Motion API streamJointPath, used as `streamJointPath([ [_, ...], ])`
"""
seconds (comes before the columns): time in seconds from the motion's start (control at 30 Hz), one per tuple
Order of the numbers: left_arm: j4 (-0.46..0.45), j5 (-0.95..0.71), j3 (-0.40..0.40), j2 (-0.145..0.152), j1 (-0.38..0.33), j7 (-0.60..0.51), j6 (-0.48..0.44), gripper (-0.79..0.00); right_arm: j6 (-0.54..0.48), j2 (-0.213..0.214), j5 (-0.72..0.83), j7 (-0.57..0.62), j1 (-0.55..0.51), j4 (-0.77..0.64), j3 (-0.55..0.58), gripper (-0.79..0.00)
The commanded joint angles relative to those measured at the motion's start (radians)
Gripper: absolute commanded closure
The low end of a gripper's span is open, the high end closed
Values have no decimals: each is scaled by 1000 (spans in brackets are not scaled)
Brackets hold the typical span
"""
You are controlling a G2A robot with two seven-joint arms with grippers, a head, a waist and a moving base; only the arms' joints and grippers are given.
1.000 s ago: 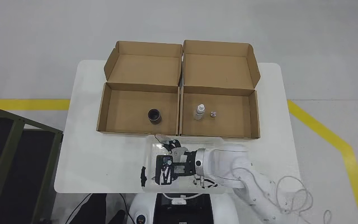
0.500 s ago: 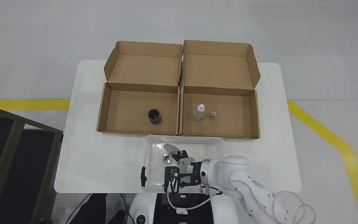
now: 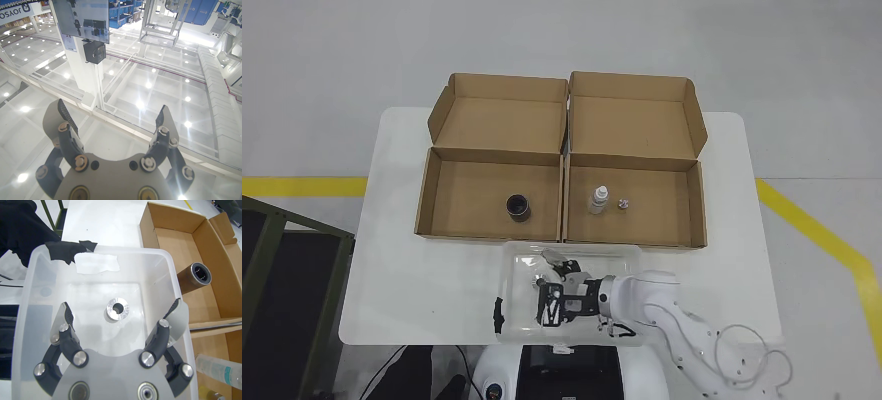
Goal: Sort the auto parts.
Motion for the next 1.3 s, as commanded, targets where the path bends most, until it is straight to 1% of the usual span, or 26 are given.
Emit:
streamJointPath([
  [0.0, 0, 0, 0, 0, 0, 0, 0, -785, 6, -2, 0, 3, 9, 18, -8, -785],
  [0.23, 0, 0, 0, 0, 0, 0, 0, -785, 10, -6, 10, 6, 33, 72, -23, -785],
  [0.43, 0, 0, 0, 0, 0, 0, 0, -785, 11, -8, 15, 6, 44, 90, -34, -782],
  [0.47, 0, 0, 0, 0, 0, 0, 0, -785, 11, -8, 16, 5, 45, 92, -36, -742],
  [0.63, 0, 0, 0, 0, 0, 0, 0, -785, 19, -11, 23, 6, 54, 114, -46, -631],
  [0.77, 0, 0, 0, 0, 0, 0, 0, -785, 24, -14, 34, 5, 64, 128, -53, -474],
  [0.9, 0, 0, 0, 0, 0, 0, 0, -785, 27, -16, 42, 6, 70, 136, -59, -388],
  [1.0, 0, 0, 0, 0, 0, 0, 0, -785, 28, -17, 47, 7, 73, 139, -62, -363],
  [1.13, 0, 0, 0, 0, 0, 0, 0, -785, 18, -17, 73, -3, 74, 142, -63, -289],
  [1.17, 0, 0, 0, 0, 0, 0, 0, -785, 16, -17, 76, -1, 74, 139, -63, -268],
  [1.27, 0, 0, 0, 0, 0, 0, 0, -785, 11, -16, 87, 3, 71, 130, -62, -157],
])
